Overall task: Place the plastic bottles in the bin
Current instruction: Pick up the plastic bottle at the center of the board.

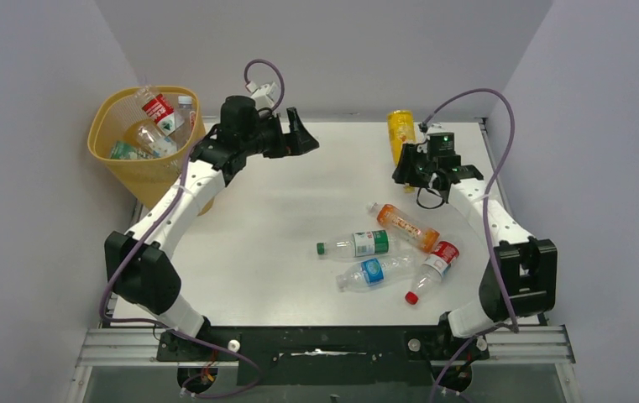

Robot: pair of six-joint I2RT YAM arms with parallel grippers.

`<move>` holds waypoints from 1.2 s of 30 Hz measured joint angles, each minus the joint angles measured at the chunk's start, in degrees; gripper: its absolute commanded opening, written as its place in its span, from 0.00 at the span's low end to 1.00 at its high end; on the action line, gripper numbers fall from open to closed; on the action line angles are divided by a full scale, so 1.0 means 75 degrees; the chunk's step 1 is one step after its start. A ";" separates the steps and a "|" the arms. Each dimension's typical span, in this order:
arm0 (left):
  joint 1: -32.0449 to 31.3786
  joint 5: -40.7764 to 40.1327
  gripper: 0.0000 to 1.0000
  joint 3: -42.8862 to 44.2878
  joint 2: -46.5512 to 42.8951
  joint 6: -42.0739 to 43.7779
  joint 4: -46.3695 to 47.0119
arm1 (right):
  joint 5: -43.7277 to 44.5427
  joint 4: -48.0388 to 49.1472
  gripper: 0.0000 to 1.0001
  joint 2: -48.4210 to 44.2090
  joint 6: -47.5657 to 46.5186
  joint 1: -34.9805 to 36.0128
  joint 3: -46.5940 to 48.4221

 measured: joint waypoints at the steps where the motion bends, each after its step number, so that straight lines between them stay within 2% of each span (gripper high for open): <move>1: -0.0003 0.0055 0.90 -0.0061 0.0000 -0.0079 0.0117 | -0.0358 0.0009 0.38 -0.0198 -0.0023 0.0055 0.0000; 5: 0.0000 0.0242 0.90 -0.0356 -0.0006 -0.0475 0.0659 | -0.1402 0.0152 0.39 -0.0839 -0.0026 0.0388 -0.0003; 12: 0.0000 0.0431 0.90 -0.1317 -0.0239 -0.1489 0.1906 | -0.2049 0.0399 0.39 -0.1204 0.0152 0.1440 -0.0003; 18: -0.0006 0.0452 0.90 -0.2323 -0.0720 -0.2425 0.3258 | -0.2022 0.0382 0.39 -0.0970 0.0507 0.1953 0.0146; 23: -0.0102 0.0297 0.90 -0.2678 -0.1023 -0.2699 0.3908 | -0.1845 0.0379 0.38 -0.0597 0.0746 0.2299 0.0516; 36: -0.0268 -0.0353 0.90 -0.2859 -0.1166 -0.2573 0.4130 | -0.1402 0.0262 0.39 -0.0210 0.0892 0.3552 0.1338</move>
